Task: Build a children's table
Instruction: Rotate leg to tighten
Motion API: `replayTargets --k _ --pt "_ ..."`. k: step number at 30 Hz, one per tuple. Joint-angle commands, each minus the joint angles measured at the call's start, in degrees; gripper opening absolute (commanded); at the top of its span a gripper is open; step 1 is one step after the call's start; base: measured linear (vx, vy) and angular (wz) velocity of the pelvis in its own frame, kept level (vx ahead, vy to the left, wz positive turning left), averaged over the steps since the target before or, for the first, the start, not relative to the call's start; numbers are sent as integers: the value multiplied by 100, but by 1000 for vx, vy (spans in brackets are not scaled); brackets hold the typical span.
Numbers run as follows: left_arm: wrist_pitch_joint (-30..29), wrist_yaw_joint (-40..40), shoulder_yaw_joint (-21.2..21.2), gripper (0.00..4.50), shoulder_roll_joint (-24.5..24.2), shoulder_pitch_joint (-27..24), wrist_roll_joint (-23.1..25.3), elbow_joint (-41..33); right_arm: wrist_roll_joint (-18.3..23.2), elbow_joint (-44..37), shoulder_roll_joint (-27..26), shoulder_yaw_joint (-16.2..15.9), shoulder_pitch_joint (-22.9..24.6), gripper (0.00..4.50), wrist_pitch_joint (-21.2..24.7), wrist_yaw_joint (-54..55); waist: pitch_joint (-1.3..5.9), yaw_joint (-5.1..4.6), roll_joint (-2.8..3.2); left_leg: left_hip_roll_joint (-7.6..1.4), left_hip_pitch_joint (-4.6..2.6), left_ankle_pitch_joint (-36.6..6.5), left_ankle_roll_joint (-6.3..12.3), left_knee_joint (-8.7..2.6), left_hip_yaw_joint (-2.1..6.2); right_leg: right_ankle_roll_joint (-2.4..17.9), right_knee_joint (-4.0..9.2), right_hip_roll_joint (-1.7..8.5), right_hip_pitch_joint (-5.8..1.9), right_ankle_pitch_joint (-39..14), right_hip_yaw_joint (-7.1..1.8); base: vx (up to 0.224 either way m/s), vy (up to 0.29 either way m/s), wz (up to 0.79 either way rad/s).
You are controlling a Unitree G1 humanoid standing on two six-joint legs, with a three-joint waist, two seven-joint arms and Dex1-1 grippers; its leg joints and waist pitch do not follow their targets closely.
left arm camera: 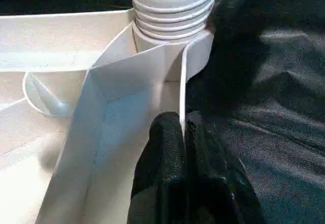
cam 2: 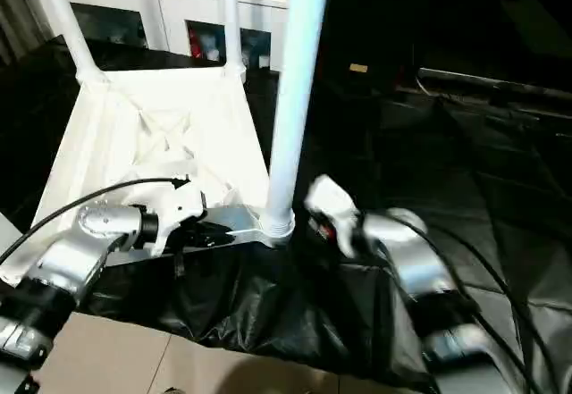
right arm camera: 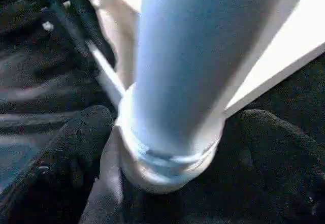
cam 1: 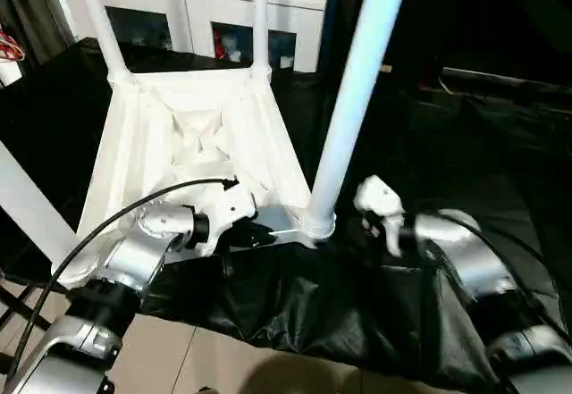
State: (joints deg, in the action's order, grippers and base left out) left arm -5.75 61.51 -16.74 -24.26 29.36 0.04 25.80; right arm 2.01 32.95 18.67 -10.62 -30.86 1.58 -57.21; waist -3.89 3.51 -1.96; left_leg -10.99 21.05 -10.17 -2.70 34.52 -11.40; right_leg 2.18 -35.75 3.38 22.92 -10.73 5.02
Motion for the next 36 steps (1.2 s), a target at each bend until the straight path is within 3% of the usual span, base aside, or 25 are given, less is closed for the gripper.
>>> replayTargets --k 1,3,8,22,25,30,33,34,36 --pt "-81 -200 3 6 141 -178 -57 -108 -57 179 -11 98 -102 450 -88 165 423 29 -55 -279 -64 -932 231 -359 154 971 476 548 -288 -1531 -369 0 0 0" --pt "-113 -239 9 1 153 -193 -37 -150 -54 293 -65 92 -165 431 -149 209 425 20 -83 -272 -53 -889 262 -351 141 972 469 545 -292 -1444 -373 0 0 0" --pt "-156 -245 18 0 128 -220 -27 -208 -25 406 -91 38 -211 394 -246 154 412 15 -81 -269 -57 -958 260 -350 144 882 501 555 -283 -1714 -371 0 0 0" --pt "-303 -377 54 0 154 -299 20 -283 192 507 -324 137 -152 288 -337 164 416 -23 -76 -268 -49 -953 268 -352 149 902 494 552 -288 -1676 -372 0 0 0" --pt "-399 -789 77 0 357 -212 140 -200 226 347 -566 151 48 280 -156 464 402 -31 -78 -274 -62 -1005 241 -362 151 871 519 551 -276 -1803 -373 0 0 0" --pt "-690 -1852 79 0 1113 43 362 -6 60 276 -1330 134 358 277 143 1714 393 -39 -84 -258 -86 -1147 117 -375 156 736 573 560 -255 -2197 -368 0 0 0" --pt "-808 -2255 16 0 1503 174 458 106 -103 450 -1684 161 288 277 255 2419 395 -42 -72 -258 -104 -1239 67 -384 165 657 605 552 -226 -2338 -363 0 0 0" --pt "-818 -2395 -41 0 1654 238 521 179 -138 536 -1825 196 219 277 311 2653 406 -38 -43 -261 -116 -1324 43 -388 179 632 609 557 -225 -2379 -359 0 0 0" --pt "-799 -2492 -78 0 1758 286 592 246 -125 560 -1921 231 169 277 342 2732 415 -48 -67 -256 -121 -1419 50 -392 179 605 629 551 -222 -2345 -353 0 0 0"
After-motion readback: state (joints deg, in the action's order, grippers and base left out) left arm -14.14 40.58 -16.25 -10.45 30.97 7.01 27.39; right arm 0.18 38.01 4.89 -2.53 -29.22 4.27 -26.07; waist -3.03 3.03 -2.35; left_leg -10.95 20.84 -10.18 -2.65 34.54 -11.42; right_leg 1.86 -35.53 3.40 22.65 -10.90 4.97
